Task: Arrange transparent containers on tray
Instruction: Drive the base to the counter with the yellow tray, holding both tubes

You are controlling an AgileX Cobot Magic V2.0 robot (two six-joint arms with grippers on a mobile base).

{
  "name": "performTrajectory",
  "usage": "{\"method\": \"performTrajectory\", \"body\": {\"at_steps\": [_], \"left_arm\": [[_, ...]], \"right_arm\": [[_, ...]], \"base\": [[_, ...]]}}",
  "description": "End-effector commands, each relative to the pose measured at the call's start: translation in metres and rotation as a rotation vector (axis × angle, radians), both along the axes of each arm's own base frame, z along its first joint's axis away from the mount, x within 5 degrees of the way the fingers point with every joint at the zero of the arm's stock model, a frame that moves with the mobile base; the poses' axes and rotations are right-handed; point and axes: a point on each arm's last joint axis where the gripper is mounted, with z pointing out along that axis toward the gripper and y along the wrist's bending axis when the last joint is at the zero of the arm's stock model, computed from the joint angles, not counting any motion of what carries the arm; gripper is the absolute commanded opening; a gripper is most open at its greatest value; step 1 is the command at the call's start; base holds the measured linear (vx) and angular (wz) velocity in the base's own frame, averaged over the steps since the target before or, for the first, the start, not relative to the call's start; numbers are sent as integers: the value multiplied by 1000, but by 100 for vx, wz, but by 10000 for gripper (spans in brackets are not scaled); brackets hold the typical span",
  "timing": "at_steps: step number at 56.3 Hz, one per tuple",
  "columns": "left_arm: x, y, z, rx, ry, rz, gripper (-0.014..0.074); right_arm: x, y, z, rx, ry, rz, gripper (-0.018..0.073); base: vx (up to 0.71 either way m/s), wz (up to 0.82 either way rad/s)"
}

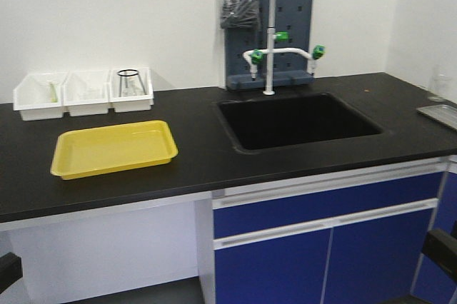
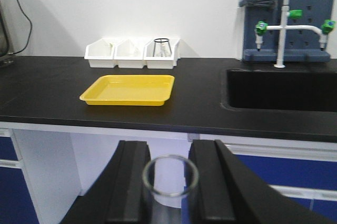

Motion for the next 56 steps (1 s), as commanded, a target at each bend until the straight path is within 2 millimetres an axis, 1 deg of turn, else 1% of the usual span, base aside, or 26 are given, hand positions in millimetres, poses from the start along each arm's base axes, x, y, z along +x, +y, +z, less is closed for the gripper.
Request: {"method": "performTrajectory", "body": {"at_steps": [1, 25, 56], "left_arm": [[0, -1, 17, -66, -89, -5, 0], [0, -1, 17, -66, -89, -5, 1], [0, -1, 17, -66, -89, -5, 2]], "right_arm": [[-2, 2, 16, 34, -92, 32, -11], [-2, 2, 16, 34, -92, 32, -11], [-2, 2, 16, 34, -92, 32, -11]], "base": [[15, 31], [23, 31], [36, 15]]}}
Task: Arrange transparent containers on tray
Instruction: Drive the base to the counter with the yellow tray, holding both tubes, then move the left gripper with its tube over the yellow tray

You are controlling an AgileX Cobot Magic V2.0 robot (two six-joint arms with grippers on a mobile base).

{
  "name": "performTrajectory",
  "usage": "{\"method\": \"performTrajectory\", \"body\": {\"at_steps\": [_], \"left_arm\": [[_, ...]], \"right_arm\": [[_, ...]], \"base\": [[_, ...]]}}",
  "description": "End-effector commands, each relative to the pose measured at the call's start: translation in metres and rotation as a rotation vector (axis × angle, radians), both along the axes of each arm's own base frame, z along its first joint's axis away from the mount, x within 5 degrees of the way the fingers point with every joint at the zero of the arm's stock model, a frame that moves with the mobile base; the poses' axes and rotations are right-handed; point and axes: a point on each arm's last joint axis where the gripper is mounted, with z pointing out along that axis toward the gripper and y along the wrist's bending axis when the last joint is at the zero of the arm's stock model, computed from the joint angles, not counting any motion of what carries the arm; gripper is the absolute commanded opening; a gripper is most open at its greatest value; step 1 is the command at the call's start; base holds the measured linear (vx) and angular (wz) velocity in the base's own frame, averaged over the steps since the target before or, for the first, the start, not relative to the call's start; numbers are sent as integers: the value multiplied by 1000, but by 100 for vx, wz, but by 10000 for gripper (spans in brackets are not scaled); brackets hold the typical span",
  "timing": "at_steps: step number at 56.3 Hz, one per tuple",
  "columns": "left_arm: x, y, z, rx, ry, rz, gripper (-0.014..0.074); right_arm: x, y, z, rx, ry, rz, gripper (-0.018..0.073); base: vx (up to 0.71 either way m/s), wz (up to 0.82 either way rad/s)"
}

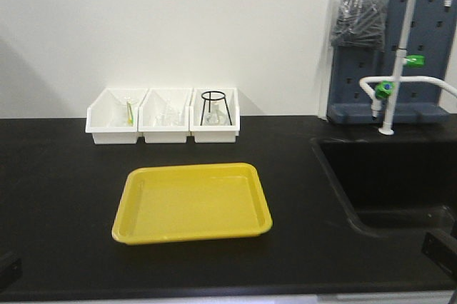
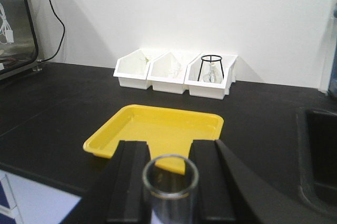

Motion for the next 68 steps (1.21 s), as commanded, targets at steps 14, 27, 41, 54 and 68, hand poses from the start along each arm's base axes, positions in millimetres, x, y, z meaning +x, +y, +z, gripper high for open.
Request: {"method": "performTrajectory", "body": {"at_steps": [14, 27, 41, 54, 68], "left_arm": [[0, -1, 17, -66, -89, -5, 2], [0, -1, 17, -66, -89, -5, 2], [0, -1, 17, -66, -89, -5, 2], [0, -1, 17, -65, -87, -5, 2], [0, -1, 17, -65, -87, -5, 2]], "right_arm": [[-2, 2, 16, 34, -93, 33, -11], [-2, 2, 16, 34, -93, 33, -11], [-2, 2, 16, 34, -93, 33, -11], [-2, 2, 16, 34, -93, 33, -11], [-2, 2, 16, 34, -93, 33, -11]], "base": [[40, 15], [40, 10], [34, -2], [22, -13], [9, -11]]}}
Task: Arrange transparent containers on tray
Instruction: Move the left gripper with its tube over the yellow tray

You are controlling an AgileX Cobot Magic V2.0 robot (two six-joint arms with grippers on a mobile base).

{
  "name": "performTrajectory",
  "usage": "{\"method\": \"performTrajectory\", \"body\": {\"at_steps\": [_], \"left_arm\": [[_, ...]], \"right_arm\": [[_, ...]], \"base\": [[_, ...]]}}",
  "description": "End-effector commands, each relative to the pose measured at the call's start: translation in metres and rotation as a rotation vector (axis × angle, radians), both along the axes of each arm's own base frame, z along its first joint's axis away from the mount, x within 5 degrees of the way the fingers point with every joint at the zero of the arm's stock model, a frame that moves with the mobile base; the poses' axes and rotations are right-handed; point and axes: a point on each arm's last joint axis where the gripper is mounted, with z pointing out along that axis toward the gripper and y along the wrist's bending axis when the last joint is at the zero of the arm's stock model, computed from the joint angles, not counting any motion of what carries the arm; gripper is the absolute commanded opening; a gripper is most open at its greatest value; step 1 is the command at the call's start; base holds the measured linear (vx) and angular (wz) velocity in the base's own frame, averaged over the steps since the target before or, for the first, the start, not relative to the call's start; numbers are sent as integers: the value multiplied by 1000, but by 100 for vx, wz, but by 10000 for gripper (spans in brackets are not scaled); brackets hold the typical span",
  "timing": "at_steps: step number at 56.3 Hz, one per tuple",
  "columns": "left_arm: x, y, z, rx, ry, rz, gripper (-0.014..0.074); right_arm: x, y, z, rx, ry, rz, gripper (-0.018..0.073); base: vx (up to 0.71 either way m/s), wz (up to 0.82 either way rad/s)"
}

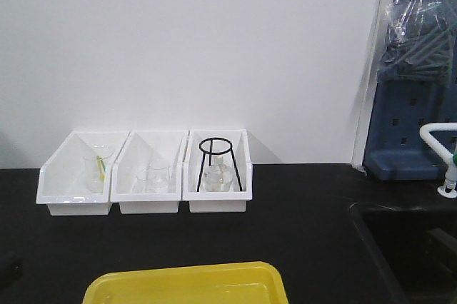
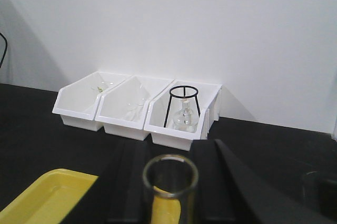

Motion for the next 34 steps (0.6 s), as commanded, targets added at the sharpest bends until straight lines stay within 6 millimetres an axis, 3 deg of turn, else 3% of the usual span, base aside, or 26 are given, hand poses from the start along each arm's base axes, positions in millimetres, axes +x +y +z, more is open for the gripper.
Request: {"method": "performTrajectory", "body": {"at_steps": [1, 34], "left_arm": [[0, -1, 17, -65, -88, -5, 2], [0, -1, 17, -65, -88, -5, 2]], "right_arm": [[-2, 2, 16, 34, -93, 33, -11], [-2, 2, 16, 34, -93, 33, -11]], "base": [[5, -5], [1, -1]]}}
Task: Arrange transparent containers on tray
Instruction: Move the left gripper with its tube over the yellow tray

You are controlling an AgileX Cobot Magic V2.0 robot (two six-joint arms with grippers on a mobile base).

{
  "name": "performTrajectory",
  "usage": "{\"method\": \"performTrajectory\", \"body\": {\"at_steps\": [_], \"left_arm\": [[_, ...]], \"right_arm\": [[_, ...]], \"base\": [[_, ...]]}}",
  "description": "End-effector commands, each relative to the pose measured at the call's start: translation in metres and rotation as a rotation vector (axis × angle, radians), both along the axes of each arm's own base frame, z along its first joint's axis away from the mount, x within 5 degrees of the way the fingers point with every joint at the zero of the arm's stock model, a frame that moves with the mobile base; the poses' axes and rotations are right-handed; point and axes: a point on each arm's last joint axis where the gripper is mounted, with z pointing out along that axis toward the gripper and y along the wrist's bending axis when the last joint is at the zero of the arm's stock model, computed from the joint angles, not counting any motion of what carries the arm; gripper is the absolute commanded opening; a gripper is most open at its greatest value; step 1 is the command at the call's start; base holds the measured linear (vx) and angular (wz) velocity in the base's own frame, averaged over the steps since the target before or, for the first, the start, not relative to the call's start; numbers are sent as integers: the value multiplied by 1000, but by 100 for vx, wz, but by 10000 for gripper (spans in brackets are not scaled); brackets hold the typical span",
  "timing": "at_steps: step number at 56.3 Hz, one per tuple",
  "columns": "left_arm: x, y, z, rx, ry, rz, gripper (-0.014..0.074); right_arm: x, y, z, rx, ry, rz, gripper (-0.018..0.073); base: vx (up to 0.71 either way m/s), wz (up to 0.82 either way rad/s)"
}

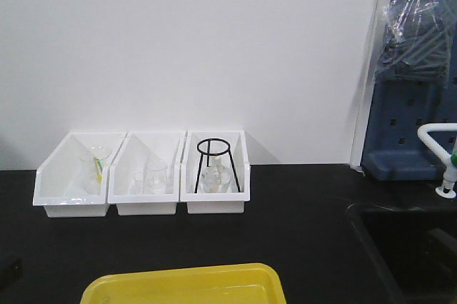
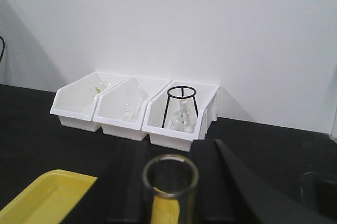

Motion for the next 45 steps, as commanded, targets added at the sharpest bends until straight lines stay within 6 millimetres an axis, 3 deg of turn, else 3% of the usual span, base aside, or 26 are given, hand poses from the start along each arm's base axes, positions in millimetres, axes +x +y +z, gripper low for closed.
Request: {"method": "performTrajectory", "body": {"at_steps": [1, 21, 26, 35, 45], "left_arm": [[0, -1, 17, -65, -88, -5, 2], [0, -1, 23, -218, -79, -1, 2], [7, -5, 20, -276, 8, 7, 2], [43, -24, 13, -196, 269, 35, 2], [101, -54, 11, -131, 469, 66, 2]], "right_arm": [[-2, 2, 16, 34, -93, 33, -11], [1, 4, 13, 57, -53, 31, -11], [5, 6, 11, 48, -35, 30, -11], [13, 10, 6, 31, -3, 30, -11], [17, 13, 3, 26, 20, 30, -11]], "base": [[0, 0], [0, 0], [0, 0], [0, 0], [0, 0]]}}
